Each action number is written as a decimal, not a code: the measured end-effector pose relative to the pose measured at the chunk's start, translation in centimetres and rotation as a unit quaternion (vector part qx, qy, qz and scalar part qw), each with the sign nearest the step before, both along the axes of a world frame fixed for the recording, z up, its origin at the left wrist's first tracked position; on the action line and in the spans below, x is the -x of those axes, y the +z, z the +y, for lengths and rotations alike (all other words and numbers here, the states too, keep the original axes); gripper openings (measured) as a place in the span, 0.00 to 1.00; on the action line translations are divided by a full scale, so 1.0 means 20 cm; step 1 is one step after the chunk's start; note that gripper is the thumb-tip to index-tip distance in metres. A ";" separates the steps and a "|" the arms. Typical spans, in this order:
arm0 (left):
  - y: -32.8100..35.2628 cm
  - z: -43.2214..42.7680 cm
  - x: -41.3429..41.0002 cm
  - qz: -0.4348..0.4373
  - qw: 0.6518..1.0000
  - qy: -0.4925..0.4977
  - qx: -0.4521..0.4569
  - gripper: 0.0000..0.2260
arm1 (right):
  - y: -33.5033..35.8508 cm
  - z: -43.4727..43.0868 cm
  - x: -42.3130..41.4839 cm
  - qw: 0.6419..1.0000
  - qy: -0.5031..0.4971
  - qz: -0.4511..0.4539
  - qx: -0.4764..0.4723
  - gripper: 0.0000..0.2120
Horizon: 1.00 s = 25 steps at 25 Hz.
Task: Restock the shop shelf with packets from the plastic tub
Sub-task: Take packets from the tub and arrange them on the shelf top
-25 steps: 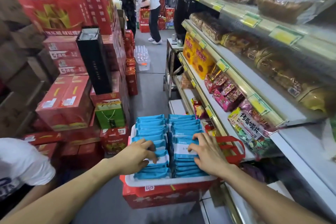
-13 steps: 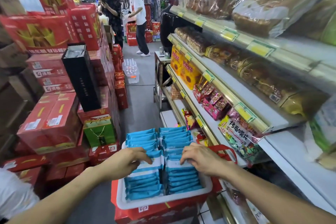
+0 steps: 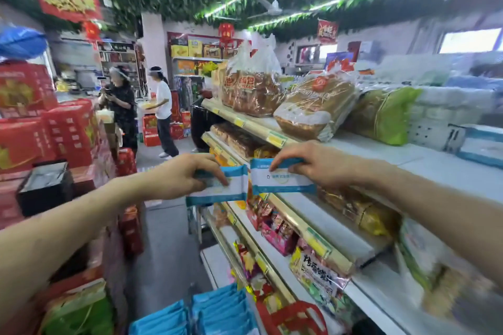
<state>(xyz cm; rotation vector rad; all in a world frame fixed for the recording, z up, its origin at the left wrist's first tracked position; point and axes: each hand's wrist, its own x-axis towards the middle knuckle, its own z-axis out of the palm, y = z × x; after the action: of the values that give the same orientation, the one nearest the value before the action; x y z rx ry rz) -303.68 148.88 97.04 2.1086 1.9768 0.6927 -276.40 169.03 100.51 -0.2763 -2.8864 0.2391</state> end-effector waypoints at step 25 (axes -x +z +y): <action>0.50 1.76 -1.36 0.043 0.964 -0.257 -0.051 0.23 | 0.26 1.28 -1.71 0.934 -0.355 -0.010 -0.043 0.19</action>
<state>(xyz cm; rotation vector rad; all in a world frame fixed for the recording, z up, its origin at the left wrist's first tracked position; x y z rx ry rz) -276.40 184.17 106.98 2.5972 1.3446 0.6158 -242.28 194.72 105.74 -1.2583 -2.5875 -0.0234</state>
